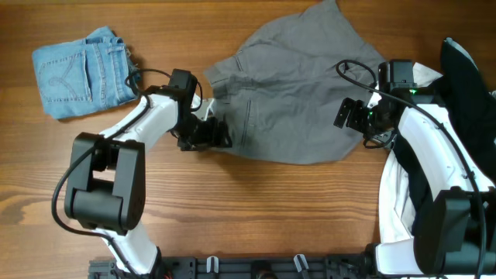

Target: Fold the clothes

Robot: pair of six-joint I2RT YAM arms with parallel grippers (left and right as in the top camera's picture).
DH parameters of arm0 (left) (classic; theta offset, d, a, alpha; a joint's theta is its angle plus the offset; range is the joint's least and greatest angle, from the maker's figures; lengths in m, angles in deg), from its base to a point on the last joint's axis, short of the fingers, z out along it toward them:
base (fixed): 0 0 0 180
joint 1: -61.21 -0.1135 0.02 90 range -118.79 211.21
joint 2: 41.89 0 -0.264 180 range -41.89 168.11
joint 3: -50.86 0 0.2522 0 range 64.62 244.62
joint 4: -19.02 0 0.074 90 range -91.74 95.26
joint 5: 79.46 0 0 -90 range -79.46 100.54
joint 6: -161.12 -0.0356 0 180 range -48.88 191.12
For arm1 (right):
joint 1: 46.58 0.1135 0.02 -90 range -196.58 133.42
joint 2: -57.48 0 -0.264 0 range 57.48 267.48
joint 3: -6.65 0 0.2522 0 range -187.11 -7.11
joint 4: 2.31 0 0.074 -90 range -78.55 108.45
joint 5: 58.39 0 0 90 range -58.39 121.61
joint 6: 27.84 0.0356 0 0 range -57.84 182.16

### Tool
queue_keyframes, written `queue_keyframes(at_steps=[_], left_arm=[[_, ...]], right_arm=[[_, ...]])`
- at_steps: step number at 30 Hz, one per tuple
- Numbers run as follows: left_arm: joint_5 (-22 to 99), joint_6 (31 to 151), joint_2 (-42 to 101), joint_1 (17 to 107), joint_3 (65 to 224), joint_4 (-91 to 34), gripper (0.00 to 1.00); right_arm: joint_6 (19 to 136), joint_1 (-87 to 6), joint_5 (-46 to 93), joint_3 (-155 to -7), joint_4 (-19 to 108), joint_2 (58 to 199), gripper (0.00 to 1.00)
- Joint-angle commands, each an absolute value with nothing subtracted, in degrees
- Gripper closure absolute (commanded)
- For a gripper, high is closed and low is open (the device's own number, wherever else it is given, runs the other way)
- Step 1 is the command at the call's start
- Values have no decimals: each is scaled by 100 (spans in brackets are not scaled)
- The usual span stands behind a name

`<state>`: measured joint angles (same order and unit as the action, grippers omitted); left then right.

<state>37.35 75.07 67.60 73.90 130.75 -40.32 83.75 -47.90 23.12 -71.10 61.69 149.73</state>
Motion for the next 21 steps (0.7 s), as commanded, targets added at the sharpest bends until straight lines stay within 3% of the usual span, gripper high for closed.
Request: queue_keyframes(at_steps=[1,3,4,6,11,17,19,21], left_arm=[[4189,7607,7204,7414,12738,-3641,26],[4331,7607,7249,7414,12738,-3455,46],[4331,7609,7249,7411,12738,-3357,67],[4329,7609,7249,7405,12738,-3331,95],[4292,7585,7217,7160,12907,-3953,96],[4222,7432,6578,5897,13313,-4799,96],[4218,7391,6637,5956,13200,-4692,74],[4216,7393,6701,6146,12848,-4238,43]], right_arm=[[8311,-4821,2412,-7176,6156,14822,0],[8314,-4821,2393,-7176,6154,14822,0],[8314,-4821,2390,-7176,6151,14822,0],[8314,-4821,2379,-7176,6162,14822,1],[8292,-4821,2303,-7176,6164,14822,0],[8167,-4821,2281,-7176,6241,14822,0],[8169,-4821,2281,-7176,6184,14822,0],[8169,-4821,2283,-7176,6173,14822,0]])
